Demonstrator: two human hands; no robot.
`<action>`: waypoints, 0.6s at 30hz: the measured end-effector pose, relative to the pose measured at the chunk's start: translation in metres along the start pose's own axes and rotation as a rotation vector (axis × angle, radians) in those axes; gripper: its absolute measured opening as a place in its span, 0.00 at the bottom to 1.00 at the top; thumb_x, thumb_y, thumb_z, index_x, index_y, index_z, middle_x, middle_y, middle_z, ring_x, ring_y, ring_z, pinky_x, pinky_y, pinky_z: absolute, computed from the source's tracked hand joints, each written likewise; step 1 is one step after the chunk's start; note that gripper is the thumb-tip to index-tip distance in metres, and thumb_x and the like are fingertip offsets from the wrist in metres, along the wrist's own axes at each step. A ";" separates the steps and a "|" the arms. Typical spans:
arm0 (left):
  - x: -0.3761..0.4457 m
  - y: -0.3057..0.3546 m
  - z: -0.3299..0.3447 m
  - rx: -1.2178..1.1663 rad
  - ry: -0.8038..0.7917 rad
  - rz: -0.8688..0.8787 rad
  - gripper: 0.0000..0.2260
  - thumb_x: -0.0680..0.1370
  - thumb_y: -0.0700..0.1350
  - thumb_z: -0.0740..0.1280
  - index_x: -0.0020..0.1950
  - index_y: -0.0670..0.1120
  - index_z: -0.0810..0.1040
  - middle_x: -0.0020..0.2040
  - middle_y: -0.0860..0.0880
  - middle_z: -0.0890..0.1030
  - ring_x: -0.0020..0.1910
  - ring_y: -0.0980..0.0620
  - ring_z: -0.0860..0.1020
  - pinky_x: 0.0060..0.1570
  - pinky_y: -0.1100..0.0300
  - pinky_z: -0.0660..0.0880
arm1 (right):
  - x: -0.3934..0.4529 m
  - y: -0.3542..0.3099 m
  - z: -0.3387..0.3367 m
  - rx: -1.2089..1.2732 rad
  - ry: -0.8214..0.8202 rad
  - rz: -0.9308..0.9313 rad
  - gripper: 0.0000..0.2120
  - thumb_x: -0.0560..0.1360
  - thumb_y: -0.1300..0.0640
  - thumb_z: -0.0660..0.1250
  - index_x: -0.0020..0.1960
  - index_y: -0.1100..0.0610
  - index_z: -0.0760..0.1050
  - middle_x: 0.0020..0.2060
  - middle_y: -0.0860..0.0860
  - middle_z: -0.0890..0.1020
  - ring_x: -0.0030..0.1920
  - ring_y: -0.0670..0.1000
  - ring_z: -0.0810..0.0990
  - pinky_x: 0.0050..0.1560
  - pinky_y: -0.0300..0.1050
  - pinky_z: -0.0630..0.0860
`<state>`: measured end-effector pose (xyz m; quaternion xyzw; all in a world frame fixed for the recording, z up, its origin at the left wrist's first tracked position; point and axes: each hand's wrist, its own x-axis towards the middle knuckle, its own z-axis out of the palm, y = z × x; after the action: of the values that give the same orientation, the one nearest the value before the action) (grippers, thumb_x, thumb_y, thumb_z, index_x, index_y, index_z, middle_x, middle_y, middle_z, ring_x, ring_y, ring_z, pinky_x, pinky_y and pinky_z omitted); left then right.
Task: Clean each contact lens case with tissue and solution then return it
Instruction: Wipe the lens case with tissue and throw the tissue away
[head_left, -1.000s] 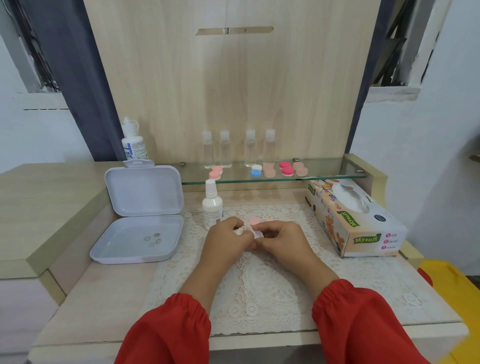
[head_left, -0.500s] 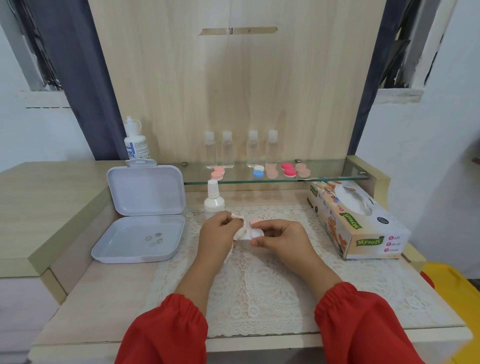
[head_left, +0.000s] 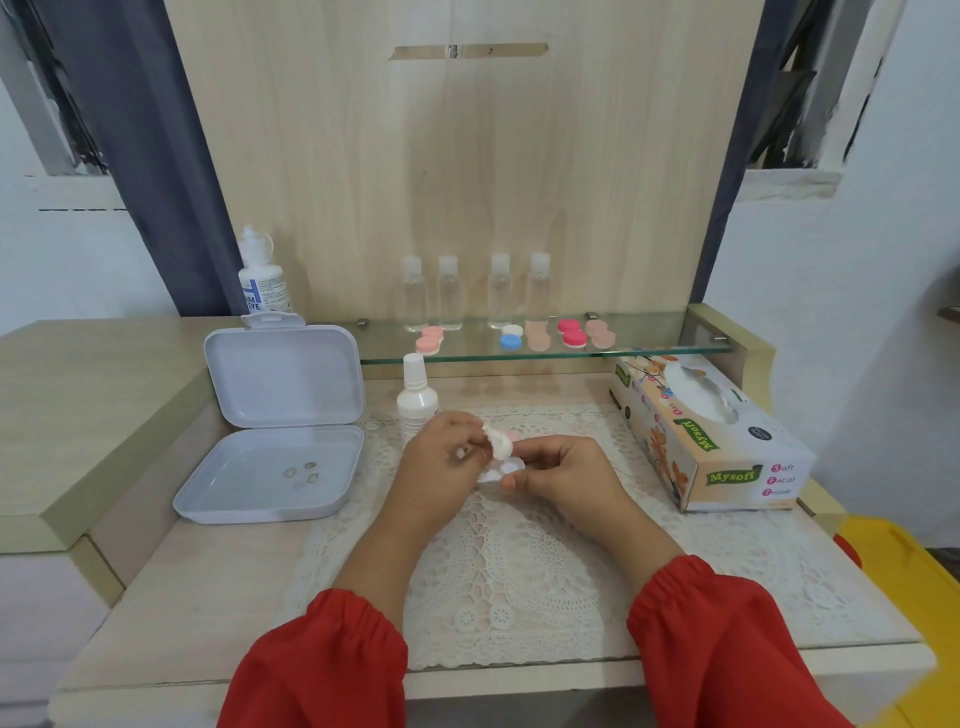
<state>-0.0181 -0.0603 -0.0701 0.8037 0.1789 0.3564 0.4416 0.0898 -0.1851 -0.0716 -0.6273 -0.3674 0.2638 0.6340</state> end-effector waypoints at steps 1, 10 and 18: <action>-0.001 -0.001 -0.002 0.003 -0.063 -0.045 0.08 0.75 0.36 0.69 0.45 0.49 0.83 0.50 0.54 0.80 0.50 0.60 0.77 0.49 0.70 0.71 | 0.000 0.000 0.000 -0.002 -0.004 -0.003 0.14 0.66 0.73 0.74 0.47 0.57 0.83 0.39 0.52 0.86 0.42 0.49 0.85 0.46 0.40 0.80; -0.001 0.005 -0.004 0.162 -0.132 -0.162 0.05 0.77 0.39 0.67 0.46 0.48 0.81 0.44 0.52 0.80 0.41 0.59 0.76 0.38 0.71 0.70 | 0.001 0.004 0.001 -0.043 0.046 0.015 0.14 0.66 0.71 0.75 0.48 0.57 0.84 0.43 0.55 0.86 0.47 0.56 0.85 0.54 0.54 0.80; -0.001 0.014 0.017 0.194 0.164 -0.231 0.05 0.79 0.45 0.64 0.45 0.45 0.75 0.39 0.56 0.74 0.39 0.58 0.73 0.37 0.63 0.68 | 0.002 -0.003 0.004 0.003 0.197 -0.035 0.15 0.64 0.70 0.77 0.46 0.55 0.84 0.42 0.52 0.86 0.44 0.49 0.85 0.44 0.36 0.79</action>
<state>-0.0074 -0.0786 -0.0646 0.7849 0.3392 0.3487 0.3838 0.0873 -0.1815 -0.0681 -0.6428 -0.3139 0.1904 0.6724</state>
